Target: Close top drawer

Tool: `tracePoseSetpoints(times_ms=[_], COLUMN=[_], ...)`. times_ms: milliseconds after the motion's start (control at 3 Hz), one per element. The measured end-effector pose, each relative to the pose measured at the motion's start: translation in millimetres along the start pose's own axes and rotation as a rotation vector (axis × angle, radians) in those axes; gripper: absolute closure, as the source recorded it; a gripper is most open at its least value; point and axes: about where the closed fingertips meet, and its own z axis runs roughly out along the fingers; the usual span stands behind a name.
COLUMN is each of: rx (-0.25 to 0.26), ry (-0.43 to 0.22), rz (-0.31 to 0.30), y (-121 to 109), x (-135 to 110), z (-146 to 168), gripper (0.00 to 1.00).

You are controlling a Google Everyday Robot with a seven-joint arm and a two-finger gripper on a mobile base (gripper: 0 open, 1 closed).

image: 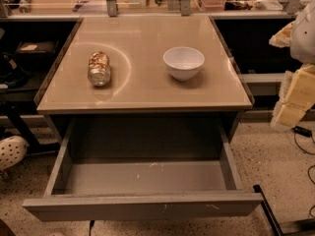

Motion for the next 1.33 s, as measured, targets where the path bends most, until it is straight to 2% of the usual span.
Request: tracePoseSetpoints(times_ms=[333, 667, 1333], rx=[0.0, 0.0, 0.0], ry=[0.0, 0.0, 0.0], rz=[0.0, 0.0, 0.0], y=[0.0, 0.0, 0.0], x=[0.0, 0.0, 0.0], z=[0.0, 0.0, 0.0], gripper=[0.0, 0.09, 0.56])
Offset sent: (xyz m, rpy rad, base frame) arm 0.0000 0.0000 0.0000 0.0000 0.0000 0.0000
